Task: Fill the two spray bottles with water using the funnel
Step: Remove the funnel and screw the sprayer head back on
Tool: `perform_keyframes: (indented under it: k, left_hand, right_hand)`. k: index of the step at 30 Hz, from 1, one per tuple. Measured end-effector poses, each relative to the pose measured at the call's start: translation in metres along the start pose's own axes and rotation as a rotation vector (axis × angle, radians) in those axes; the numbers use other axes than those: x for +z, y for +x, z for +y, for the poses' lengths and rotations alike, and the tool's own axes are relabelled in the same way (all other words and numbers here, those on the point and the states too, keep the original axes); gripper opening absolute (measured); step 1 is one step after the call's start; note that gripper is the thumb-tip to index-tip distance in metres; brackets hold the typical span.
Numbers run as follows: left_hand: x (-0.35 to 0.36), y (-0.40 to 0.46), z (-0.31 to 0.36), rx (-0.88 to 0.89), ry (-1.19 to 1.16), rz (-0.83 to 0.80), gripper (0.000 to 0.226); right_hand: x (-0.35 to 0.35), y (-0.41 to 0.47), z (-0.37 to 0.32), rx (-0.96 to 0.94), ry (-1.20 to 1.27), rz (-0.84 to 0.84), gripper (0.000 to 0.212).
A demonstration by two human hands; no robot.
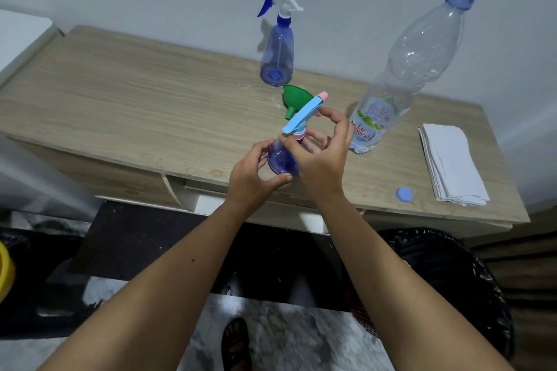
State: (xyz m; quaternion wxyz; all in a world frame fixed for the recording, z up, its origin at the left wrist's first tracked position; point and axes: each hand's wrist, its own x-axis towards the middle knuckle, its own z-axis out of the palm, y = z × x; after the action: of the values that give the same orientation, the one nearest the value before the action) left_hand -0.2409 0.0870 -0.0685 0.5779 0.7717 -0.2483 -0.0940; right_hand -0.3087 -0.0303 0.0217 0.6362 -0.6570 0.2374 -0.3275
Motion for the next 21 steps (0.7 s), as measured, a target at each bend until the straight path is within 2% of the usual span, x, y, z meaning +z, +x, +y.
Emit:
perform_keyframes:
  k: [5, 9, 13, 15, 18, 21]
  left_hand:
    - [0.001, -0.001, 0.001, -0.004, -0.008, 0.012, 0.083]
    - [-0.006, 0.000, 0.000, -0.005, -0.046, -0.062, 0.079]
    - [-0.020, -0.003, 0.000, -0.042, -0.053, -0.135, 0.092]
    - [-0.034, -0.006, -0.001, 0.009, 0.022, -0.141, 0.095]
    - [-0.063, -0.004, -0.005, 0.100, 0.209, -0.157, 0.088]
    - [-0.093, 0.005, -0.009, 0.090, 0.317, -0.115, 0.081]
  right_hand:
    - [0.002, -0.002, -0.001, -0.002, 0.009, -0.033, 0.062]
    - [0.000, 0.000, -0.006, 0.015, 0.038, -0.033, 0.058]
    - [0.003, 0.008, -0.012, 0.024, 0.079, -0.050, 0.053]
    - [0.009, 0.012, -0.015, 0.031, 0.064, -0.094, 0.049]
    - [0.017, 0.015, -0.016, 0.048, 0.059, -0.180, 0.039]
    - [0.023, 0.016, -0.015, 0.092, 0.038, -0.270, 0.031]
